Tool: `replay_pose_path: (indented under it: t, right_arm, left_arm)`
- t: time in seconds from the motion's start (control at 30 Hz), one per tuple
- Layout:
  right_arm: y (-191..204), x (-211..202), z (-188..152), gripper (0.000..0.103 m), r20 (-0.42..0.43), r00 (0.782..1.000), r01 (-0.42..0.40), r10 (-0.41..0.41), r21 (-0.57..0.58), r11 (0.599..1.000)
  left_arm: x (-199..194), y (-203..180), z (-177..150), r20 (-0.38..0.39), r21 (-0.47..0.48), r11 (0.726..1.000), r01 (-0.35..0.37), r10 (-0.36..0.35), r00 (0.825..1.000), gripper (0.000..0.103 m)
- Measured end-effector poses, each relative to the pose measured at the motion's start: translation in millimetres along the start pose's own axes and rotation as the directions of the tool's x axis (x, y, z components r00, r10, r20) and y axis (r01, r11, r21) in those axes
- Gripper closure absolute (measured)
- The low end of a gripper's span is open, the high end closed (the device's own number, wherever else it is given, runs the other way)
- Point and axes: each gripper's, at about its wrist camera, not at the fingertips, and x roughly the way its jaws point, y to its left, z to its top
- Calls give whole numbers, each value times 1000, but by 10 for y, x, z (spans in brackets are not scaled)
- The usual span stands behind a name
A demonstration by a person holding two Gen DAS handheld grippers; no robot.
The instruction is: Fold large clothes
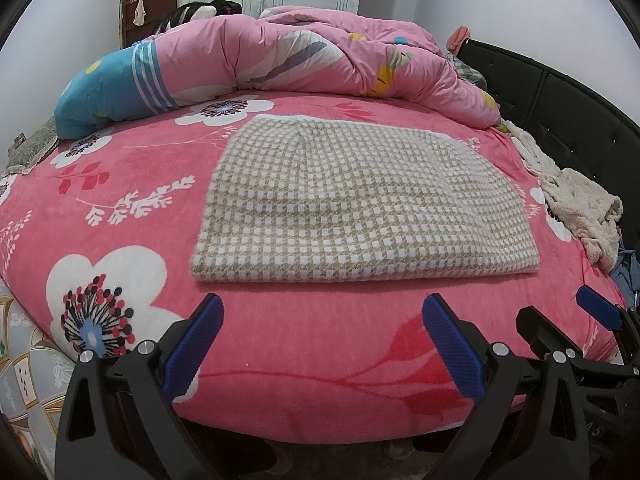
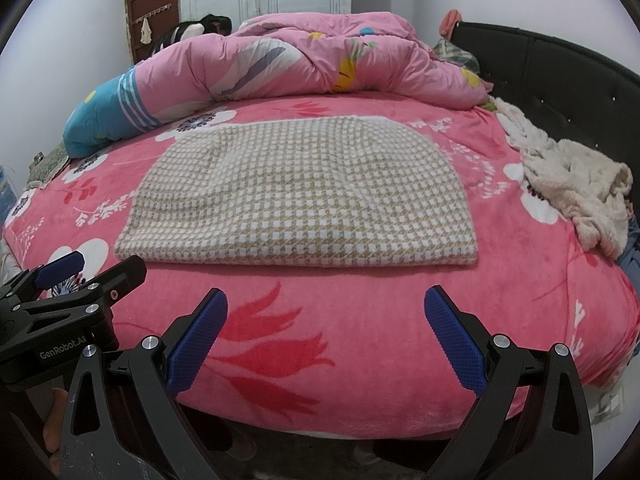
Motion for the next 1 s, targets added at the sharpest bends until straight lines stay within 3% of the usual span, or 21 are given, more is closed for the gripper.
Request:
replay_pose_path:
  t: [1.0]
  right_arm:
    - [-32,1,-2,8,-2,1000,-7,7,-3,1000]
  left_arm:
    - [-7,12,0,1,1,1000,1,-1,1000,5]
